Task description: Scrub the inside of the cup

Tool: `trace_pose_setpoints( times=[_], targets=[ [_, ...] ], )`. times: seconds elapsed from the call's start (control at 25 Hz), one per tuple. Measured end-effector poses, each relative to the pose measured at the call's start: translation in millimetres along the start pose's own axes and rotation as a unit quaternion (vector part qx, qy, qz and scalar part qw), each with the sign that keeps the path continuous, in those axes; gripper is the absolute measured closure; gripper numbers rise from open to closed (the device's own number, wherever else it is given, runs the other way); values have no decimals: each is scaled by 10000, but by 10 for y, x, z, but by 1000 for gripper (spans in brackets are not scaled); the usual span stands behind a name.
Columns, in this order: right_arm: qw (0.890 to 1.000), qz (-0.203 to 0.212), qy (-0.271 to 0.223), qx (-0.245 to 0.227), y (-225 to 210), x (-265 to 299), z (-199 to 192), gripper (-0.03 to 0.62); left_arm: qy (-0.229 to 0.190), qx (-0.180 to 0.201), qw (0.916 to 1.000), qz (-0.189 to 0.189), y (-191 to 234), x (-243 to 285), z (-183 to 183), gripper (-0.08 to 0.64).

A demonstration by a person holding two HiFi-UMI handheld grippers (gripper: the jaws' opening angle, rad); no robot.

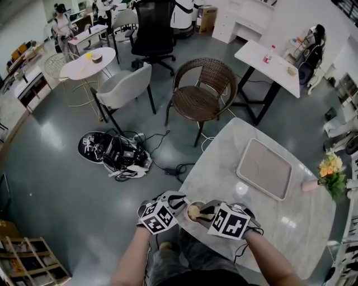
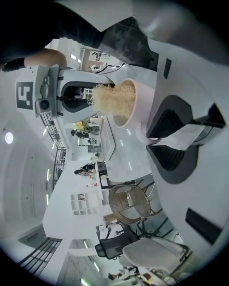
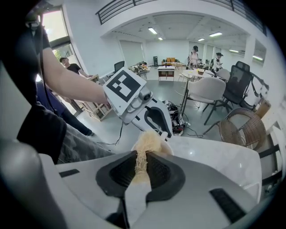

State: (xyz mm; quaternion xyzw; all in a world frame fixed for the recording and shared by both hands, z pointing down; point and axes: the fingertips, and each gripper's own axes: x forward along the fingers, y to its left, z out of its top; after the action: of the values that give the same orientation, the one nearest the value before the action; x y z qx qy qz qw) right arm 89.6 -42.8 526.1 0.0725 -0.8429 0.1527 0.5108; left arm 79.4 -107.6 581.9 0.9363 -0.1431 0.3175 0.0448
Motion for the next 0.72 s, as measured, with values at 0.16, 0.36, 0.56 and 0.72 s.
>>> trace_pose_setpoints(
  times=[0.16, 0.36, 0.56, 0.72],
  targets=[
    [9998, -123, -10, 174, -70, 7, -35, 532, 20, -356, 9986, -381, -67, -73, -104, 477],
    [9997, -239, 83, -12, -80, 14, -36, 531, 134, -794, 9949, -615, -255, -289, -336, 307],
    [9963, -406, 456, -611, -109, 75, -66, 531, -17, -755, 9971, -126, -547, -292, -267, 202],
    [9900, -490, 855, -1005, -127, 194, -123, 531, -112, -938, 9935, 639, -673, -92, -88, 152]
  ],
)
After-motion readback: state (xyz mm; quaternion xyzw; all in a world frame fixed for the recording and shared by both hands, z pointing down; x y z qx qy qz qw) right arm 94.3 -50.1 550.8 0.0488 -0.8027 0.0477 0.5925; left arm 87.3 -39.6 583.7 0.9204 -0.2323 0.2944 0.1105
